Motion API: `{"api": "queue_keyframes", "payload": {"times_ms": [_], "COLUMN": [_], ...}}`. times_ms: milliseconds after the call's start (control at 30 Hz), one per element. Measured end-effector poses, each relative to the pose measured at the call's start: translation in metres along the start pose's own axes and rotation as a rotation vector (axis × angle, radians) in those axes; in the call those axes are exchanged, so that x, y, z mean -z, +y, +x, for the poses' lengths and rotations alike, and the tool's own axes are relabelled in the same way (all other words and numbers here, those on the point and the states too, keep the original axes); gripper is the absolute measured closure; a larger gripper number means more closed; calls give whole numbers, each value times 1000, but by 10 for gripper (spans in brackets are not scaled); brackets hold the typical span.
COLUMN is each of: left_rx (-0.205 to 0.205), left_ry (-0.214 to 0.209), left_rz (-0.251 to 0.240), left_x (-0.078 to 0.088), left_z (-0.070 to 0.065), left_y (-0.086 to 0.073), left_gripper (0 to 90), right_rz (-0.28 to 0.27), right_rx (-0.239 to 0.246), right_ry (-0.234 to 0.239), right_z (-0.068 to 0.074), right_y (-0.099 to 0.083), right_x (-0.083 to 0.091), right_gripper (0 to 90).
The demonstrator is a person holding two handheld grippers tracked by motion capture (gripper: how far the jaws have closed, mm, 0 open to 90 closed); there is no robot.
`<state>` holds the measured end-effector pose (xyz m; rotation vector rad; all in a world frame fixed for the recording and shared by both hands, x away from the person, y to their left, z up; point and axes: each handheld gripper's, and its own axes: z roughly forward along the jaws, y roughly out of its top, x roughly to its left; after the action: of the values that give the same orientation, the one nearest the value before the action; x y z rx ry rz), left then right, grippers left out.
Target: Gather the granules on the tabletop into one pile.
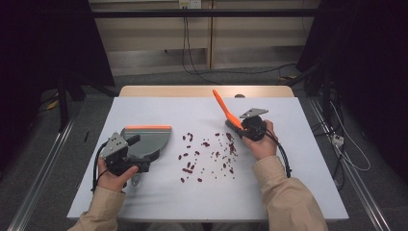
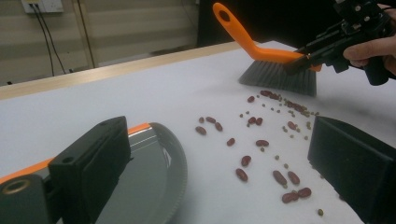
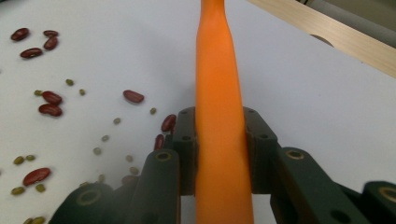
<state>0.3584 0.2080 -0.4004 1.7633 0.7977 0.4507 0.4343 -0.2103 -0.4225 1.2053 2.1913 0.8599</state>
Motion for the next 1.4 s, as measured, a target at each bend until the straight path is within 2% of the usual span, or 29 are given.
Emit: {"api": "queue_keyframes", "payload": {"times_ms": [133, 400, 533, 767, 1067, 1133, 1400], "left_rx": [-6, -1, -5, -10, -8, -7, -11], "left_ry": [-6, -3, -3, -3, -1, -1, -4], "left_rz": [-1, -9, -9, -7, -5, -2, 0], "left_x": [0, 1, 1, 2, 2, 1, 1], "left_z": [-1, 0, 0, -1, -1, -1, -2], "left_y": [0, -1, 0, 0, 0, -1, -1], "left_gripper": [55, 56, 56, 56, 56, 56, 56], "right_rz": [-4, -20, -30, -35, -34, -36, -53], "right_rx": [2, 59, 72, 127, 173, 190, 169], "right_ry": [23, 72, 108, 136, 213, 204, 235], "right_z": [6, 24, 30, 40, 57, 61, 62], "right_y": [-1, -4, -6, -11, -12, -13, -15], "right_x": [2, 8, 11, 18, 27, 29, 31], "right_gripper": [710, 709, 709, 709, 710, 710, 710]}}
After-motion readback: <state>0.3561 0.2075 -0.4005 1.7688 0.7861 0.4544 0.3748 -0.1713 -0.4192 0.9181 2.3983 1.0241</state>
